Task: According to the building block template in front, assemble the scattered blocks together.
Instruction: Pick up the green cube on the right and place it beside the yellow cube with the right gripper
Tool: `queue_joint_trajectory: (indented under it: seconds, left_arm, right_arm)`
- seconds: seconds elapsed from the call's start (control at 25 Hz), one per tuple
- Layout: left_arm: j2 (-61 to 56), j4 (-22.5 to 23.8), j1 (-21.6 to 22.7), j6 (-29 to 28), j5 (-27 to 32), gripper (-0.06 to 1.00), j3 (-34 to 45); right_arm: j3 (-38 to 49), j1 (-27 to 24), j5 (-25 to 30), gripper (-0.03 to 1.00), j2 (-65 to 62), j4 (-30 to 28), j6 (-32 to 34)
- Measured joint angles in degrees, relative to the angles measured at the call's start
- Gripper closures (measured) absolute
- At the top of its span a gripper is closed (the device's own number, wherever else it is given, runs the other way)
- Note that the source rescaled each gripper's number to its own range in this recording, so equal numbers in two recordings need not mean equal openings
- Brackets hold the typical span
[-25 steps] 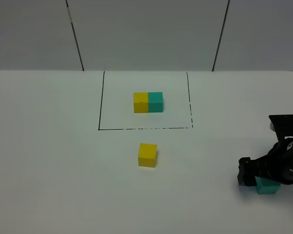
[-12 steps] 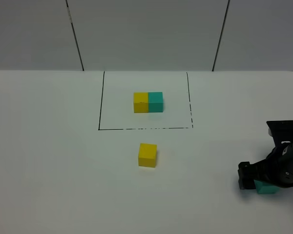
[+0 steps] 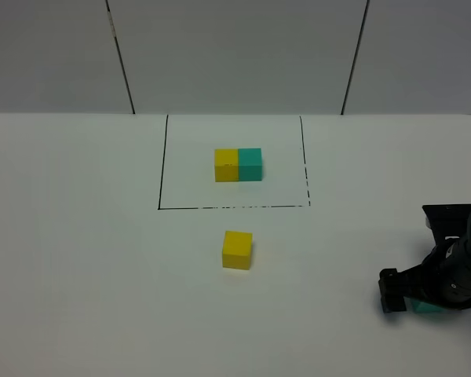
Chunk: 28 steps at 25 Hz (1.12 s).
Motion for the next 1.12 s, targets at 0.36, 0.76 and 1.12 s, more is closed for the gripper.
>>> queue_joint_trajectory:
  seconds: [0.36,0.76,1.12]
  left_arm:
    - [0.0,0.0,0.0,0.1,0.0,0.29,0.0]
    - [0.0,0.0,0.0,0.1,0.0,0.29,0.0]
    - [0.0,0.0,0.0,0.1,0.0,0.29,0.0]
  right_arm:
    - [0.0,0.0,-0.3,0.08,0.0,-4.2,2.4]
    - [-0.8,0.0,-0.1,0.19,1.9,-5.1,3.4]
    - [-1.2,0.0,-0.3,0.93,2.4,-5.7,4.4]
